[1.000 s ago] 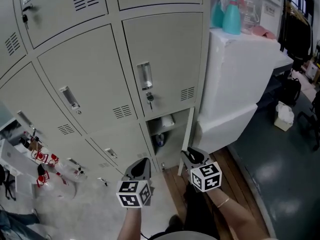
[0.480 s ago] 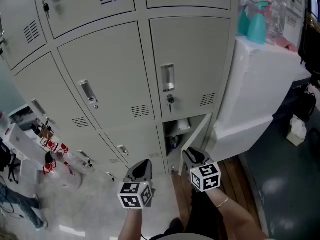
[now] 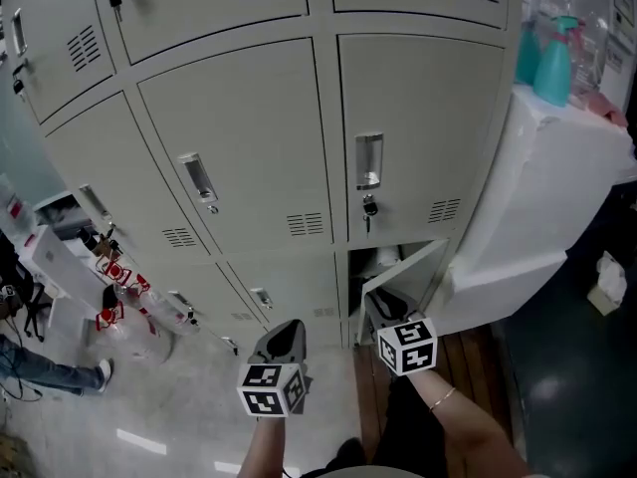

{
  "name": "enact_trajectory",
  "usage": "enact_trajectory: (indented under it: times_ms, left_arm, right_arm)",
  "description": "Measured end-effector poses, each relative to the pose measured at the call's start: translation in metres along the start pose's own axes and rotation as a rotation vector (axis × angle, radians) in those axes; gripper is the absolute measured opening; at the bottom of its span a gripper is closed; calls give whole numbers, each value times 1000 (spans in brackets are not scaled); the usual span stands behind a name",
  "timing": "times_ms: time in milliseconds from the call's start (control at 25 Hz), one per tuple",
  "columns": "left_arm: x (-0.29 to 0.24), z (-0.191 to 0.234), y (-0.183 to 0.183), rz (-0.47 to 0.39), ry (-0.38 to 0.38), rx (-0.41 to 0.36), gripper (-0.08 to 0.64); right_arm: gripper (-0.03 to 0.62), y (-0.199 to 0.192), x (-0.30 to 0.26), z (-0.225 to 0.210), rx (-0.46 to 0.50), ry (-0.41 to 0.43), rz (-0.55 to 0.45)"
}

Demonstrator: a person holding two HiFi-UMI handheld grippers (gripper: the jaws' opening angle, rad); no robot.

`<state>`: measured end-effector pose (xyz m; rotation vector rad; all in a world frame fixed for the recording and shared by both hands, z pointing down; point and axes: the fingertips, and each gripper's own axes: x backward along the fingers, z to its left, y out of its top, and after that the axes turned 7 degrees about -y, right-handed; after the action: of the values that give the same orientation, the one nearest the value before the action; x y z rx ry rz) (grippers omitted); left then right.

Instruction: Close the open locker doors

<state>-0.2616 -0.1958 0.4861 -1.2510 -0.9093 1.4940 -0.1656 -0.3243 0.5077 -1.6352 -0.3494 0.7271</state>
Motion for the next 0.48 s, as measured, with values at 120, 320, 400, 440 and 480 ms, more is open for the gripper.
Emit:
enact_trajectory:
  times_ms: [120, 320, 400, 440, 480]
  left_arm:
    - [-5, 7, 3, -5, 16, 7, 20]
    - [-14, 19, 6, -7, 36, 19, 20]
    - [-17, 24, 6, -6, 44, 24, 20]
    - [-18, 26, 7, -6, 47, 26, 20]
    - [-19, 28, 7, -6, 51, 28, 20]
  right_arm:
    - [94, 3, -13, 1, 7, 10, 4]
    - [58, 9, -33, -3, 18, 9, 7]
    - [55, 11, -41, -5, 21, 13, 8]
    - [54, 12, -44, -5, 23, 15, 8]
    - [54, 13, -48, -5, 25, 16, 9]
